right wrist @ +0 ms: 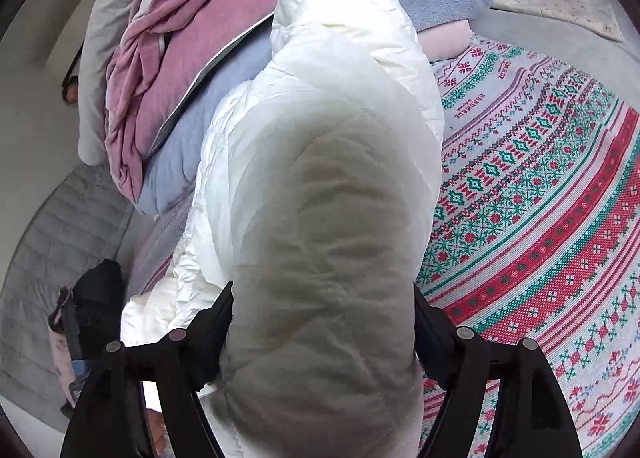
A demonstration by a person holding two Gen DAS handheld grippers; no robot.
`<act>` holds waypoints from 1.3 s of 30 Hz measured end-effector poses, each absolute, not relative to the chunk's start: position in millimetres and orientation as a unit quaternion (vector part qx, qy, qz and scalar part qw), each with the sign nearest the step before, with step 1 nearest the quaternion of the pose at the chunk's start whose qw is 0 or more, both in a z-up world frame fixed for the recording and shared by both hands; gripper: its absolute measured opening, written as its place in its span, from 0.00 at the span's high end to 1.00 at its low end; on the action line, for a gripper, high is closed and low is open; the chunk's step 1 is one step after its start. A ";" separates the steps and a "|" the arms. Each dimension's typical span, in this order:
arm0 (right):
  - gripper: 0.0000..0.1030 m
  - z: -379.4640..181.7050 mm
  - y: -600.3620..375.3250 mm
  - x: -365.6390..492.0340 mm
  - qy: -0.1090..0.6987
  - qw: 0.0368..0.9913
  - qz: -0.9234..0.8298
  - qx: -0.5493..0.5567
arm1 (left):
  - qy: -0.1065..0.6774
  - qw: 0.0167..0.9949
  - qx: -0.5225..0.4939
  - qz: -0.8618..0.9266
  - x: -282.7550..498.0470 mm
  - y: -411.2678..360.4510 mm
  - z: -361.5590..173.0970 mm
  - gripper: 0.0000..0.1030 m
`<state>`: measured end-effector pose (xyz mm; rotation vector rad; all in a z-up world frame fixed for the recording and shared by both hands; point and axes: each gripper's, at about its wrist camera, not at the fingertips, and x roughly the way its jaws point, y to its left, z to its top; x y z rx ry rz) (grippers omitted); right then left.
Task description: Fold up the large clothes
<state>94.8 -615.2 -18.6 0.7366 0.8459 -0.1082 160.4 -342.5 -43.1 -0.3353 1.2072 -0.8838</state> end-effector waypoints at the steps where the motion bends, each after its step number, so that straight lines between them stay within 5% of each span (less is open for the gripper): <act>1: 0.23 -11.4 -615.6 93.4 0.406 0.845 -0.057 0.344 | 0.551 0.720 -0.153 -0.392 158.3 -337.2 -35.5 0.33; 10: 0.21 78.4 -537.1 10.8 0.344 0.897 -0.139 0.241 | 0.483 0.800 -0.073 -0.348 107.0 -274.0 24.3 0.22; 23: 0.20 74.2 -368.2 -60.6 0.365 0.899 -0.183 0.156 | 0.444 0.858 0.087 -0.243 7.6 -214.4 36.3 0.14; 39: 0.14 86.0 -344.5 -80.0 0.365 0.889 -0.257 0.099 | 0.414 0.873 0.076 -0.245 -30.7 -203.2 66.8 0.05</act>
